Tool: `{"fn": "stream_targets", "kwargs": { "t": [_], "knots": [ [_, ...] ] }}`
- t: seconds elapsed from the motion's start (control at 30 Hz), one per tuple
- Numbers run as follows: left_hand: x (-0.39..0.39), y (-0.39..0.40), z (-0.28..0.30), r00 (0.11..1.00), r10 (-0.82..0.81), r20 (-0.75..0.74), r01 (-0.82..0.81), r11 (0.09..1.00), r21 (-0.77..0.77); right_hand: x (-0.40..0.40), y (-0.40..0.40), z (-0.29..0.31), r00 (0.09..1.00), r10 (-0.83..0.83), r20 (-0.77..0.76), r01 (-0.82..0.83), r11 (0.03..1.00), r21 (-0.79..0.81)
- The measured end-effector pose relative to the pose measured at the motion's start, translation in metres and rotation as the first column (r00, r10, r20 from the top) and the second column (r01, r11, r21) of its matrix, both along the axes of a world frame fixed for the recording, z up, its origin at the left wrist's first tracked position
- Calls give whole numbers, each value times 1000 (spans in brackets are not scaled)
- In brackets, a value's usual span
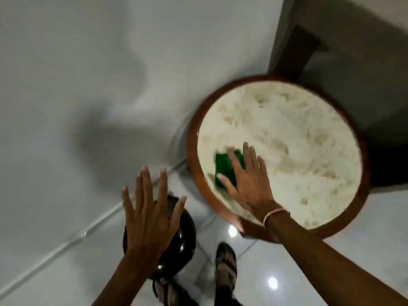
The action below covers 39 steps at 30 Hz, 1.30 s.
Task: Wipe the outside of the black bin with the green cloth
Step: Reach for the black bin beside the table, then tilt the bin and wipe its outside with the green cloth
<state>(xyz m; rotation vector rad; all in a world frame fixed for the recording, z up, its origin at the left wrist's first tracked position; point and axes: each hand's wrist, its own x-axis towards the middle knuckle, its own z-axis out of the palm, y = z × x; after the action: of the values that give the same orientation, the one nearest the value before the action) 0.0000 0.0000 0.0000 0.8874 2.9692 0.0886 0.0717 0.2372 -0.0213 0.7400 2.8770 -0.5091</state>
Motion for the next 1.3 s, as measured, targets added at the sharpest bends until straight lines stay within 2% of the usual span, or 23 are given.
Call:
{"fn": "stream_targets", "kwargs": {
  "t": [0.1, 0.27, 0.4, 0.53, 0.73, 0.87, 0.97, 1.03, 1.1, 1.17, 1.23, 1.3],
  "knots": [
    [2, -9, -86, 994, -1, 112, 19, 987, -159, -16, -5, -66, 994, -109, 8, 109, 993, -43],
    [-23, -8, -193, 957, 16, 291, 72, 954, -292, -30, -12, -108, 910, -272, -314, 265, 962, -67],
    [-46, 15, -246, 916, 71, 394, 84, 928, -363, -36, -19, -112, 833, -337, -439, 303, 942, -146],
    [-62, 24, -277, 882, 144, 448, 94, 878, -469, -38, -20, -122, 804, -288, -521, 274, 956, -106],
    [-56, -15, -267, 888, 91, 450, 42, 960, -277, -35, -20, -123, 797, -283, -534, 253, 959, -131],
    [-18, -96, -244, 909, 116, 399, -78, 991, -111, -30, -23, -108, 786, -230, -574, 179, 973, -144],
    [19, -159, -237, 934, 184, 305, -190, 982, -11, -16, -49, -96, 686, -114, -718, -4, 987, -161],
    [38, -191, -241, 944, 213, 252, -222, 975, 8, -1, -97, -100, 649, -110, -753, -131, 959, -253],
    [51, -216, -247, 957, 215, 197, -218, 976, -2, 15, -162, -119, 721, -222, -657, -146, 878, -456],
    [56, -242, -256, 976, 181, 119, -181, 983, -9, 28, -225, -154, 858, -289, -424, -99, 718, -689],
    [55, -260, -267, 990, 136, 47, -137, 990, 24, 37, -266, -195, 965, -219, -146, -1, 553, -833],
    [53, -270, -276, 994, 105, -2, -105, 992, 66, 37, -295, -235, 994, -105, -38, 17, 482, -876]
  ]
}}
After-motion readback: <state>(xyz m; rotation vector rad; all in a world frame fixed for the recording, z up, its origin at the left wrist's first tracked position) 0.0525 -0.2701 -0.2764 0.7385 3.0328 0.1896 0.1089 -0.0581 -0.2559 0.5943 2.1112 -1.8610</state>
